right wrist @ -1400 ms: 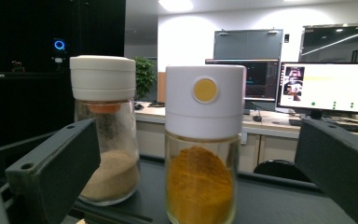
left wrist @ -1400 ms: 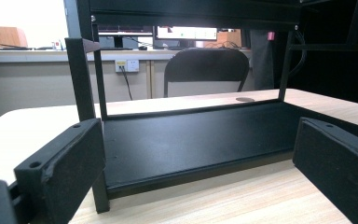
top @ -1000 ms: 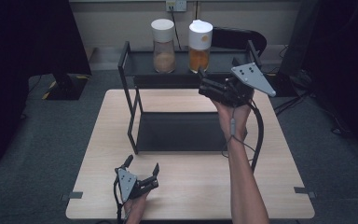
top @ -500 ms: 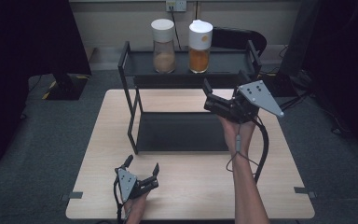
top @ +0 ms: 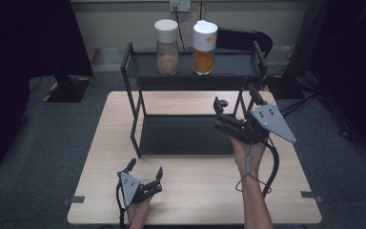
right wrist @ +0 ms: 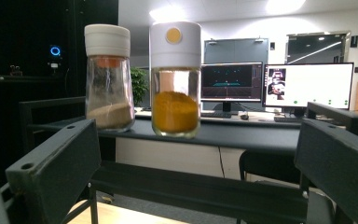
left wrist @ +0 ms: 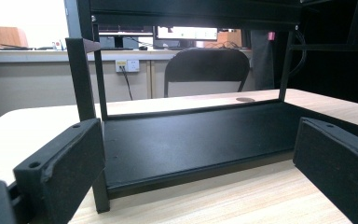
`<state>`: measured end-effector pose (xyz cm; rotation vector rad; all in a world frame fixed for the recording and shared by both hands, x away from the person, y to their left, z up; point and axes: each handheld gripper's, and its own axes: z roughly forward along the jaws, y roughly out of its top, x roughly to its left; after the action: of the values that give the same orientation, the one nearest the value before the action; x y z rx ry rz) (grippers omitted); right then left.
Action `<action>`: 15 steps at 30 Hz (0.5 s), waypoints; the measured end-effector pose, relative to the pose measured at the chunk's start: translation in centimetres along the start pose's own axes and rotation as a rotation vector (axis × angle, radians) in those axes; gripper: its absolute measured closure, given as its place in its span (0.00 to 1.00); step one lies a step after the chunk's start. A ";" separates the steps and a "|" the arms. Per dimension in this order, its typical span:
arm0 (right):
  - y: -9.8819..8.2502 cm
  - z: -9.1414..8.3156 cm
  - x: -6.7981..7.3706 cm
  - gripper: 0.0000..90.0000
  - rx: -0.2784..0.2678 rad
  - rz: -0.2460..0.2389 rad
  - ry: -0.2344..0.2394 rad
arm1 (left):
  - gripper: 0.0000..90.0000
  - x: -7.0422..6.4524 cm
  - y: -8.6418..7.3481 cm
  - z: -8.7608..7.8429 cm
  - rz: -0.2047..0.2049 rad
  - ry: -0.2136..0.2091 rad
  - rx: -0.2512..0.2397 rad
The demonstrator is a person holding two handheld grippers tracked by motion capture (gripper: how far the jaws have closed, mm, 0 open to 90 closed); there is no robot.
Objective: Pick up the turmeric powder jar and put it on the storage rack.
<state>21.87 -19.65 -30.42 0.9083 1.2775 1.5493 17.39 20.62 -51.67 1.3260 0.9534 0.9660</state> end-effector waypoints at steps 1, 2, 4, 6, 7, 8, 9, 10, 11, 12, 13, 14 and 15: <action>-0.2 -0.1 0.0 0.00 0.001 0.000 -0.004 | 0.02 0.0 0.0 0.0 0.000 0.000 0.000; -0.4 -0.3 -0.1 0.00 0.002 0.003 -0.004 | 0.02 0.0 0.0 0.0 0.000 0.000 0.000; -0.9 -0.6 0.0 0.00 0.007 0.002 -0.014 | 0.02 0.0 0.0 0.0 0.000 0.000 0.000; -1.5 -1.0 -0.1 0.00 0.007 0.009 -0.018 | 0.02 0.0 0.0 0.0 0.000 0.000 0.000; -1.8 -1.3 -0.1 0.00 0.009 0.015 -0.018 | 0.02 0.0 0.0 0.0 0.000 0.000 0.000; -2.1 -1.4 -0.2 0.00 0.009 0.018 -0.015 | 0.02 0.0 0.0 0.0 0.000 0.000 0.000; -2.3 -1.6 -0.2 0.00 0.012 0.010 -0.014 | 0.02 0.0 0.0 0.0 -0.001 0.000 0.000; -2.5 -1.7 -0.2 0.00 0.018 0.005 -0.015 | 0.02 0.0 0.0 0.0 0.000 0.000 0.000; -2.7 -1.8 -0.3 0.00 0.022 0.002 -0.015 | 0.02 0.0 0.0 0.0 0.000 0.000 0.000; -2.9 -2.0 -0.3 0.00 0.024 -0.001 -0.014 | 0.02 0.0 0.0 0.0 0.000 0.000 0.000; -3.0 -2.2 -0.2 0.00 0.027 0.001 -0.015 | 0.02 0.0 0.0 0.0 0.000 0.000 0.000; -3.3 -2.3 -0.2 0.00 0.025 -0.001 -0.018 | 0.02 0.0 0.0 0.0 0.000 0.000 0.000; -3.5 -2.5 -0.1 0.00 0.024 -0.006 -0.021 | 0.02 0.0 0.0 0.0 0.000 0.000 0.000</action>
<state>20.24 -20.29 -34.31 0.9325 1.2851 1.5184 17.39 20.62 -51.68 1.3254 0.9535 0.9659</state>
